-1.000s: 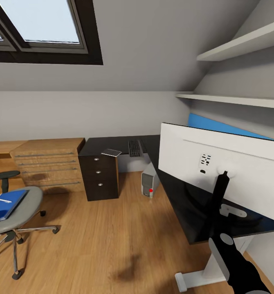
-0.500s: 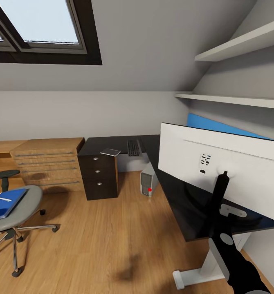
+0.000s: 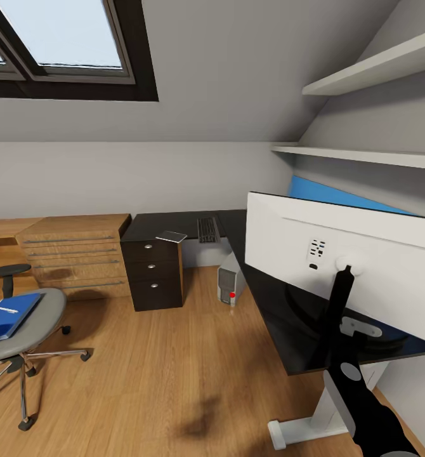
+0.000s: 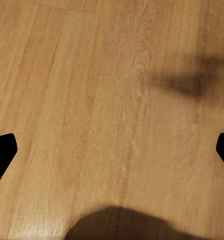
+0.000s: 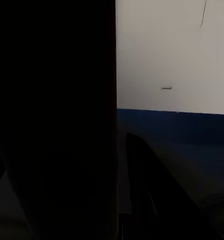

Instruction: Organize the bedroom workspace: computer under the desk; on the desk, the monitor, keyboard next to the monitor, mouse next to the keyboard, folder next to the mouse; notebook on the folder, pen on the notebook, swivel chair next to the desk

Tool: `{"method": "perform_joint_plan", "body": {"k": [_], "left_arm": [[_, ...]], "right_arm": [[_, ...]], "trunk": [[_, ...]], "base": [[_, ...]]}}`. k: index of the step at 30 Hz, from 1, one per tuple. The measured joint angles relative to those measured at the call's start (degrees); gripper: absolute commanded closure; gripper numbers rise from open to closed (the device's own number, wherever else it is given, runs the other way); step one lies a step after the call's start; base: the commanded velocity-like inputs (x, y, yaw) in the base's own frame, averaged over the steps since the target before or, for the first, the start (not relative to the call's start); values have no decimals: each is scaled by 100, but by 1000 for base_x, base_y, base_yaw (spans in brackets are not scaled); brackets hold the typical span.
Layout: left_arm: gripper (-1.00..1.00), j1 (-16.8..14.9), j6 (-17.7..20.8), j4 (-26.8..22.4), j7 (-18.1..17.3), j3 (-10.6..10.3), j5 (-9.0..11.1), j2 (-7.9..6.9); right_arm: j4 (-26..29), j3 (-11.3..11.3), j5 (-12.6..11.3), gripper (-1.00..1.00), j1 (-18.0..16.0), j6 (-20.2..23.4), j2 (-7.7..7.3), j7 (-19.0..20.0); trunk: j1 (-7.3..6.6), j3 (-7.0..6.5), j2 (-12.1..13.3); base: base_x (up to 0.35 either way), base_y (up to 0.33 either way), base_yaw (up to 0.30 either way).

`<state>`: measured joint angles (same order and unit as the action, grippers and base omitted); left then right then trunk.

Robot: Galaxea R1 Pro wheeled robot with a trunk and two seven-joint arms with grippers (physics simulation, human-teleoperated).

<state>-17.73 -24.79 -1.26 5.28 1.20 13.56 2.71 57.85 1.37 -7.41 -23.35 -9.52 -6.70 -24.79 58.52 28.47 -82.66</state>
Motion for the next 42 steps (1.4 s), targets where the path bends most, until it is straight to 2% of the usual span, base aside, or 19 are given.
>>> {"method": "perform_joint_plan", "body": {"k": [1, 2, 4, 24, 42], "left_arm": [[-100, 0, 0, 0, 0, 1, 1, -3], [-100, 0, 0, 0, -2, 1, 2, -4], [-100, 1, -5, 0, -5, 2, 3, -7], [-100, 1, -9, 0, -5, 3, 3, -9], [-100, 1, -1, 0, 5, 3, 3, -9]], "right_arm": [[0, -3, 21, 100, 0, 2, -1, -1], [-1, -3, 32, -100, -1, 2, 1, -2], [-17, -4, -86, -100, 1, -10, 3, -20], [-17, -4, -86, -100, 1, -18, 6, -20], [-24, -45, -86, -100, 1, -19, 11, -12]], "trunk": [[0, 0, 0], [0, 0, 0], [0, 0, 0], [0, 0, 0], [0, 0, 0]], "base": [[0, 0, 0], [0, 0, 0], [0, 0, 0], [0, 0, 0], [-66, 0, 0]]}}
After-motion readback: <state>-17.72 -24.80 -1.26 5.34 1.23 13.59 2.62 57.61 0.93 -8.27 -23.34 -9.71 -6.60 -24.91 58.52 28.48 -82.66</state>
